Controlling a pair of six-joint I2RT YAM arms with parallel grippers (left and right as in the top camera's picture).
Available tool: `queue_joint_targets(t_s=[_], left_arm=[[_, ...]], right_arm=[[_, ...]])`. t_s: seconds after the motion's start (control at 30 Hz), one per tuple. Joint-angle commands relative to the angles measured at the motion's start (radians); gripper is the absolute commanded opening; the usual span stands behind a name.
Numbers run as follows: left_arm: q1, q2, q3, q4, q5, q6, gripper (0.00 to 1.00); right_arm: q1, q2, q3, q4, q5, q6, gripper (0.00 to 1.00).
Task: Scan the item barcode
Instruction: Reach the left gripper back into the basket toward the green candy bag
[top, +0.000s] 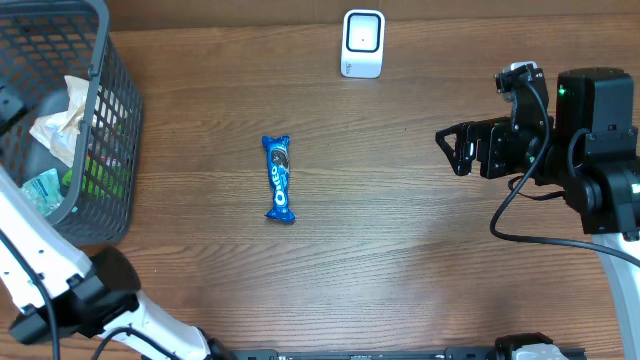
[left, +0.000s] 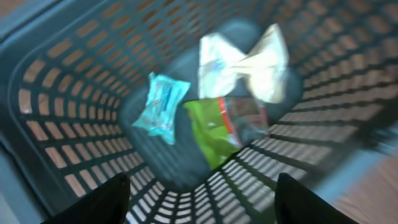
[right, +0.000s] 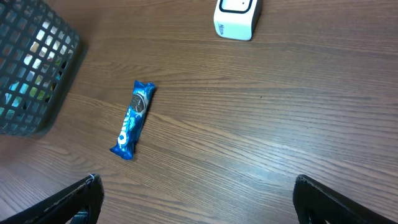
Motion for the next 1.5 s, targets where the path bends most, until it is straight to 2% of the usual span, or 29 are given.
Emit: queue_joint_targets(t_s=[0.0, 0.3, 0.53, 0.8, 1.2, 1.33, 1.47], left_arm=[[0.017, 0.087, -0.020, -0.010, 0.027, -0.013, 0.67], [0.020, 0.290, -0.020, 0.031, 0.056, -0.001, 0.67], [-0.001, 0.425, -0.020, 0.071, 0.241, 0.144, 0.70], [-0.029, 0.562, -0.020, 0.099, 0.238, 0.156, 0.71], [-0.060, 0.653, -0.021, 0.151, 0.243, 0.201, 0.73], [-0.071, 0.699, -0.023, 0.132, 0.244, 0.206, 0.71], [-0.076, 0.726, -0.023, 0.117, 0.244, 0.206, 0.64]], right_arm=[[0.004, -0.002, 0.025, 0.002, 0.005, 0.005, 0.98], [0.004, -0.002, 0.025, -0.013, 0.006, 0.004, 0.98], [0.004, -0.002, 0.025, -0.013, 0.006, 0.005, 0.98], [0.003, -0.002, 0.025, -0.016, 0.006, 0.005, 0.98], [0.004, -0.002, 0.025, -0.016, 0.006, 0.027, 0.98], [0.004, -0.002, 0.025, -0.016, 0.005, 0.027, 0.98], [0.003, -0.002, 0.025, -0.016, 0.005, 0.027, 0.98]])
